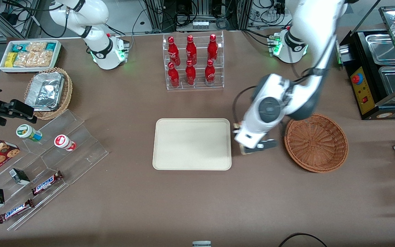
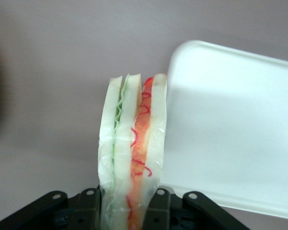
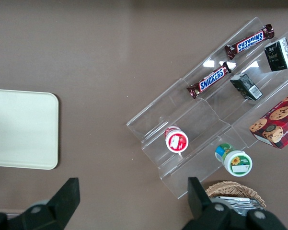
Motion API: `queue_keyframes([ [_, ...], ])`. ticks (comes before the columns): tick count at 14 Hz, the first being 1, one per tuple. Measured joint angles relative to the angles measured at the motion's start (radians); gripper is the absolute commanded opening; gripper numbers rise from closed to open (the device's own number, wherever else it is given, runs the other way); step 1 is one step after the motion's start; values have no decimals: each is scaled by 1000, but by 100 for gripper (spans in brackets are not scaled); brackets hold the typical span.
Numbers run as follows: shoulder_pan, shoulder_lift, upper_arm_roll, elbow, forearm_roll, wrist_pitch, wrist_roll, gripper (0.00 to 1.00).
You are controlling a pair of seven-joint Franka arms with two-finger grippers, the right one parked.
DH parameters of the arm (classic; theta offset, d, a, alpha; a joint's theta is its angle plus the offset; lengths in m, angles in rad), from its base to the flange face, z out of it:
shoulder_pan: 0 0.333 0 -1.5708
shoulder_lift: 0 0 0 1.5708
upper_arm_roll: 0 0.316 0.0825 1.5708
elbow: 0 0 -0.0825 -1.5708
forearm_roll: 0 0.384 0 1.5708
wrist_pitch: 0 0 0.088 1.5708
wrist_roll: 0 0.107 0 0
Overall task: Place sandwich from basket to tray
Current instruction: 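Lift the sandwich and carry it with the left gripper over the cream tray, then lower the sandwich onto the tray and open the left gripper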
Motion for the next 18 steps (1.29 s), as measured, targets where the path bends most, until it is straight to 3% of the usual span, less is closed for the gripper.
queue_keyframes([
  [5,-147,99,0,32,3,95,2,22],
  [15,-142,164,15,32,20,139,49,34],
  [18,-142,180,15,35,20,163,49,46],
])
